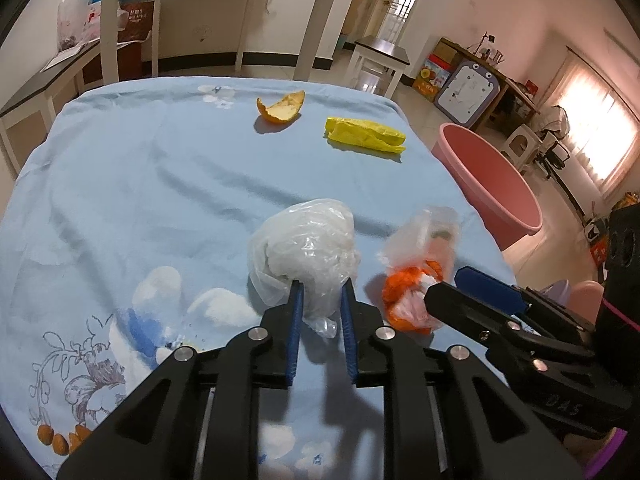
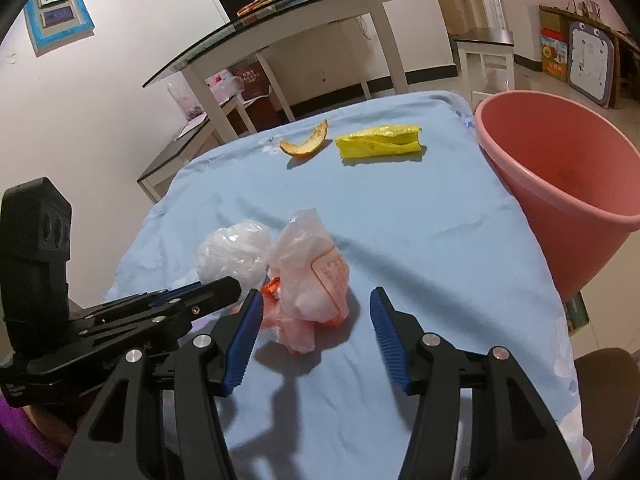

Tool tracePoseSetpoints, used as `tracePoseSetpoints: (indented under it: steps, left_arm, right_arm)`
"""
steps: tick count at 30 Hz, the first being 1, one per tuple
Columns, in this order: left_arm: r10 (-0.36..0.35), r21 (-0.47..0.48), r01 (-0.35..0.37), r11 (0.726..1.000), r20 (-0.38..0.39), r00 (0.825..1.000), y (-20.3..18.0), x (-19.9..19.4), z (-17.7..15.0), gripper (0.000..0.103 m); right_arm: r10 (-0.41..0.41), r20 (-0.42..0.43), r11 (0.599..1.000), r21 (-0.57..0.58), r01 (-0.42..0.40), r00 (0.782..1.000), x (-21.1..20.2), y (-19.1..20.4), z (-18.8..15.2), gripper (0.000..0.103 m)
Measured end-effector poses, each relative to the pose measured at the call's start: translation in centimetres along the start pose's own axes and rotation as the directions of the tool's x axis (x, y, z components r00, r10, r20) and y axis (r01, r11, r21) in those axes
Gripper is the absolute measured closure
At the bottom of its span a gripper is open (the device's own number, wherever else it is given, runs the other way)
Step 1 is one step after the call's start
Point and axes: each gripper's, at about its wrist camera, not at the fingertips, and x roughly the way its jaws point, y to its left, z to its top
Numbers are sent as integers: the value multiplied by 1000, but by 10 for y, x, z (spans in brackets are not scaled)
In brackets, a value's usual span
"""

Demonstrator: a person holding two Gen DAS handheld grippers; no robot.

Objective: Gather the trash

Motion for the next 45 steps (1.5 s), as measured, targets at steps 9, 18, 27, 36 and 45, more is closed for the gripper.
tracePoseSetpoints:
  steps: [9, 18, 27, 36, 45]
  left_arm:
    - [-5, 38, 4, 999, 22, 1000, -5, -2, 1, 94]
    - [-5, 23, 5, 1000, 27, 1000, 5, -8, 0, 95]
    - [1, 4, -1, 1000, 46, 999, 12, -16, 2, 95]
    - [-13, 27, 11, 1000, 81, 997, 4, -23, 12, 95]
    - [-94, 102, 81, 991, 128, 987, -33, -21, 38, 95]
  right_arm:
    - [60, 12, 998, 26, -60, 998, -3, -4, 7, 46]
    - [82, 0, 996, 34, -82, 997, 5, -4, 16, 44]
    - [55, -53, 998, -9, -55, 997, 28, 11, 14, 57]
    - [69, -2, 998, 7, -69, 998, 14, 1, 13, 65]
    - [-23, 160, 998, 54, 15, 987, -33, -34, 42, 65]
